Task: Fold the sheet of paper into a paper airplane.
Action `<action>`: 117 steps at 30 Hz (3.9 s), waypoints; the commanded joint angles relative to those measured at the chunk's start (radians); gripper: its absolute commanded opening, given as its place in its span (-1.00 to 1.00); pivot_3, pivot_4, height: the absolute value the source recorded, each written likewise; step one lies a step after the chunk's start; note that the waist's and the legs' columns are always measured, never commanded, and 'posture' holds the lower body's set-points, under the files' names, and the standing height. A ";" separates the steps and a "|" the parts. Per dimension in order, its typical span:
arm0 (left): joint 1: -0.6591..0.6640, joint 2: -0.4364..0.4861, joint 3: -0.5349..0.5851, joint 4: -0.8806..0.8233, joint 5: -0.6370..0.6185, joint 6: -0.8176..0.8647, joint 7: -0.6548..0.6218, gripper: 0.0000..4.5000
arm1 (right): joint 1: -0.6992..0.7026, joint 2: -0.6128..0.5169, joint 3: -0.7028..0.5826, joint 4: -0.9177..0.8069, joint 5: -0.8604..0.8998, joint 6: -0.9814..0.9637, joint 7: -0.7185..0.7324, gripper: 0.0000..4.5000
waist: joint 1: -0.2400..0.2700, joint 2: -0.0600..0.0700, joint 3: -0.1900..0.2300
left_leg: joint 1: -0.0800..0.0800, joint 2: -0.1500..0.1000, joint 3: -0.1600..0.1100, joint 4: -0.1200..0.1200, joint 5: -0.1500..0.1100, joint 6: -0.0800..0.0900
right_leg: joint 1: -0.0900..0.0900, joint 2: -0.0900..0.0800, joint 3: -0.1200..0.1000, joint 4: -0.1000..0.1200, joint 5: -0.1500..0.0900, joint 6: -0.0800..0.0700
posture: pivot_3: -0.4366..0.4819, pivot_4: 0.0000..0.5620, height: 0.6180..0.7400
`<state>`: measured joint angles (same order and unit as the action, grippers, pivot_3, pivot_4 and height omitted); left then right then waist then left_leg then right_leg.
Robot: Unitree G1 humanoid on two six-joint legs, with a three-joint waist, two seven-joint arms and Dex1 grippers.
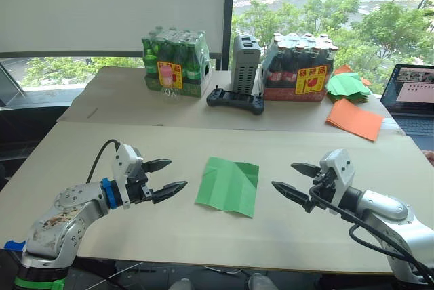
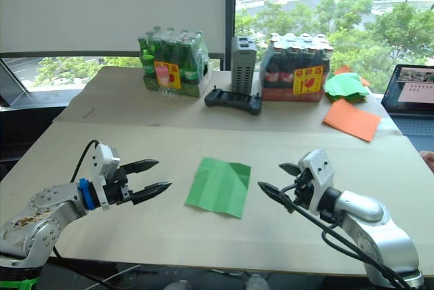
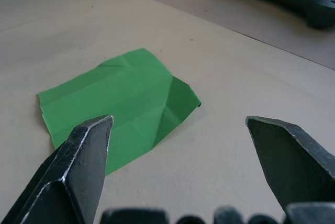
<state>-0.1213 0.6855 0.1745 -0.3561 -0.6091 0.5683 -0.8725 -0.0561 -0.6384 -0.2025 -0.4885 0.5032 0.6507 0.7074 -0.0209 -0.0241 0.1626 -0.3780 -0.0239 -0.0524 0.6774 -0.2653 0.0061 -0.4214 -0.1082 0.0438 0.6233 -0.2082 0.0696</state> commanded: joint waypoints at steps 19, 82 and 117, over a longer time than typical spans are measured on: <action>-0.212 -0.097 -0.170 0.163 0.065 -0.044 -0.057 -0.30 | -0.004 0.024 0.017 -0.033 -0.001 -0.017 -0.070 1.00 | 0.007 0.000 0.000 | 0.000 0.000 0.000 0.001 0.000 0.000 | 0.000 0.000 -0.001 0.000 0.000 0.000 | -0.05 -0.47 1.00; -0.287 -0.132 -0.400 0.413 0.480 -0.139 -0.065 -1.00 | -0.297 0.381 0.500 0.391 -0.336 -0.116 -0.157 -0.98 | -0.014 0.001 -0.001 | 0.004 0.000 -0.001 0.001 0.000 0.000 | 0.001 0.001 0.000 0.004 0.000 0.000 | -0.05 -0.47 1.00; -0.281 -0.129 -0.450 0.411 0.460 -0.156 -0.121 -1.00 | -0.418 0.381 0.461 0.619 -0.358 -0.142 -0.097 -0.98 | -0.024 0.001 -0.001 | 0.005 0.003 0.000 0.000 0.000 0.000 | 0.001 0.004 0.000 0.005 0.001 -0.002 | -0.05 -0.47 1.00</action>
<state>-0.4221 0.5442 -0.2591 0.0541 -0.1646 0.4074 -0.9861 -0.4726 -0.2570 0.2671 0.0944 0.1608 0.5134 0.6104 -0.0451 -0.0235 0.1619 -0.3721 -0.0212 -0.0528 0.6775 -0.2652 0.0060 -0.4199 -0.1042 0.0434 0.6280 -0.2074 0.0673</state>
